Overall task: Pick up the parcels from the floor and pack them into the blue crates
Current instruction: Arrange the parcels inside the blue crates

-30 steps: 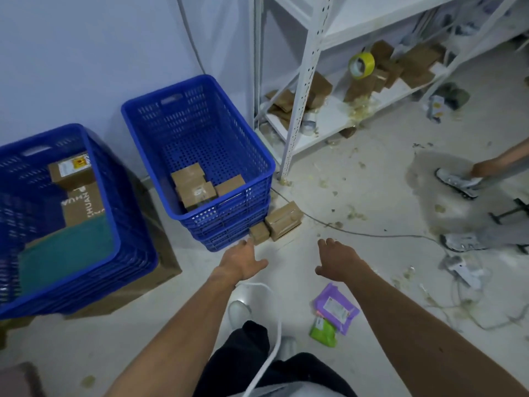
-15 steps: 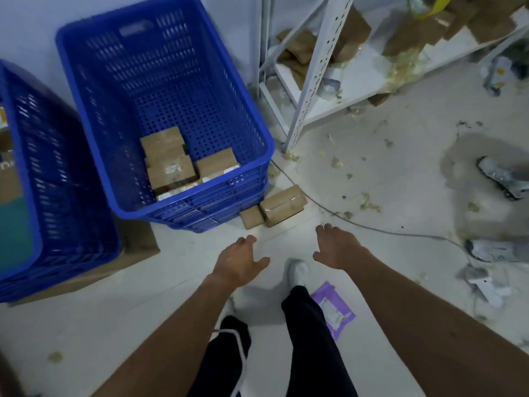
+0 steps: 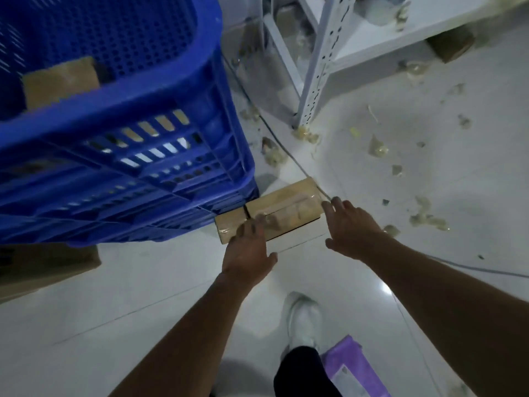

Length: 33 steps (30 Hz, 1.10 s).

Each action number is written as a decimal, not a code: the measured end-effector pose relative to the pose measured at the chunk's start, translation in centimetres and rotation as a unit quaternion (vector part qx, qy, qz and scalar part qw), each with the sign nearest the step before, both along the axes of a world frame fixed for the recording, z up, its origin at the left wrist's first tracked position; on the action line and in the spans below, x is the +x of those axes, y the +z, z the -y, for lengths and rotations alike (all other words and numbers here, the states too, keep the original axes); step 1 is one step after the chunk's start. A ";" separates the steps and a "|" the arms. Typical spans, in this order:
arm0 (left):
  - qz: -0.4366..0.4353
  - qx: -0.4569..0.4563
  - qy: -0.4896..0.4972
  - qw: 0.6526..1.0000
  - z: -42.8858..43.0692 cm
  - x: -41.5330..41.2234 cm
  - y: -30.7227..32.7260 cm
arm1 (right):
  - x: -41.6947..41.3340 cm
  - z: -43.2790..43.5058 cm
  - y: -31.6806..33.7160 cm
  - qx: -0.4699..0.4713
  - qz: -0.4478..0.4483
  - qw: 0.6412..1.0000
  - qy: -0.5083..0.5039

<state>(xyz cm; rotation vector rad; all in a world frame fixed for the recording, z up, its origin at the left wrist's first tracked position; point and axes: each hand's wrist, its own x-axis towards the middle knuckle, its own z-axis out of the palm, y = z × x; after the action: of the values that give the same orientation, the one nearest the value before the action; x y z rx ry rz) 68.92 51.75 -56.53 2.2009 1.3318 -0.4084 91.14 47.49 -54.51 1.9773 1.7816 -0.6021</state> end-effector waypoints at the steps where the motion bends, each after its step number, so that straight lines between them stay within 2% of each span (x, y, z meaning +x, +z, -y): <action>1: -0.008 0.027 -0.003 1.000 -0.3 0.4 -1.6 | 0.3 -0.6 -1.8 0.010 0.005 1.000 0.015; 4: -0.015 0.095 -0.016 0.995 -1.6 1.3 -5.7 | 1.1 -2.2 -5.8 0.047 0.039 0.993 0.104; 7: -0.041 0.138 -0.081 0.986 -2.5 1.7 -8.6 | 1.6 -3.9 -8.0 0.073 0.037 0.979 0.184; 11: -0.059 0.148 -0.085 0.984 -3.3 1.8 -10.5 | 1.9 -5.9 -10.1 0.068 0.018 0.979 0.189; 19: -0.029 0.164 -0.090 0.982 -4.5 2.2 -11.4 | 1.8 -7.1 -10.9 0.082 0.000 0.978 0.191; 22: -0.006 0.130 -0.114 0.985 -5.2 2.0 -10.4 | 2.1 -6.7 -9.8 0.064 0.009 0.977 0.201; 26: 0.036 0.074 -0.088 0.993 -5.6 1.4 -6.9 | 1.8 -6.2 -6.3 0.039 0.000 0.978 0.204; 33: 0.083 0.059 -0.055 0.993 -3.2 -1.3 4.0 | 0.5 -4.9 4.5 0.030 0.007 0.974 0.224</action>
<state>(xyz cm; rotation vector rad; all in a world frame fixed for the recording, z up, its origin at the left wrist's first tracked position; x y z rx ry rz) 67.66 54.97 -52.53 2.3571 1.1762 -0.1866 91.64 52.43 -50.05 1.5280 2.1626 -0.3860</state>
